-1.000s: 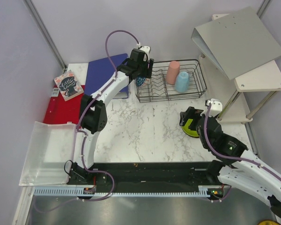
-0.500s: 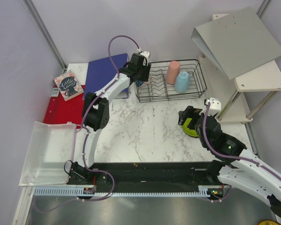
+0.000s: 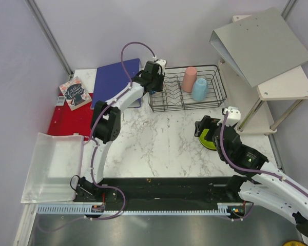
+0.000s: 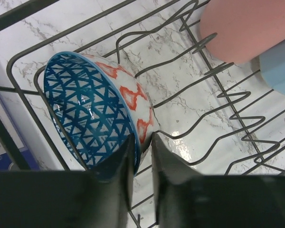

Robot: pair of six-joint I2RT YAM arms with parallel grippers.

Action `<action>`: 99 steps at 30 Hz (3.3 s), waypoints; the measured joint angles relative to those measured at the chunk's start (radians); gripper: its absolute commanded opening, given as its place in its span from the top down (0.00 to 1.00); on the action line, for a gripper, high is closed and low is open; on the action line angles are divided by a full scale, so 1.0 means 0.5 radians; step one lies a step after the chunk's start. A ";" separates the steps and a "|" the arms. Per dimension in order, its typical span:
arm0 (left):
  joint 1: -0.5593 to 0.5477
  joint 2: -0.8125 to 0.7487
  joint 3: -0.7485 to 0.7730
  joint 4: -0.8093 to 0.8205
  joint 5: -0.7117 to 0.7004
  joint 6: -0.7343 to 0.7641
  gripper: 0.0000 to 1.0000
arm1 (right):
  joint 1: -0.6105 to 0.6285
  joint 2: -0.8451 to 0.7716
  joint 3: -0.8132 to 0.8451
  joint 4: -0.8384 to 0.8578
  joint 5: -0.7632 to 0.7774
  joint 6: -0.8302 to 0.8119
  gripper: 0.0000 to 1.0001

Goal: Unload the mixed dishes from the dish rack
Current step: Pick up the bowl from the dish rack.

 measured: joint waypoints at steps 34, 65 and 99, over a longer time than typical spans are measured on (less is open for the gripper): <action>0.225 -0.352 -0.510 0.090 0.693 -0.312 0.98 | 0.000 -0.214 -0.025 -0.005 -0.027 0.025 0.04; 0.594 0.103 -0.316 1.314 1.781 -1.434 0.98 | 0.000 -0.061 -0.033 -0.018 0.018 -0.014 0.04; -1.640 -2.193 -2.186 -0.452 -0.533 0.489 0.98 | 0.000 0.614 1.049 -0.801 -0.121 0.040 0.03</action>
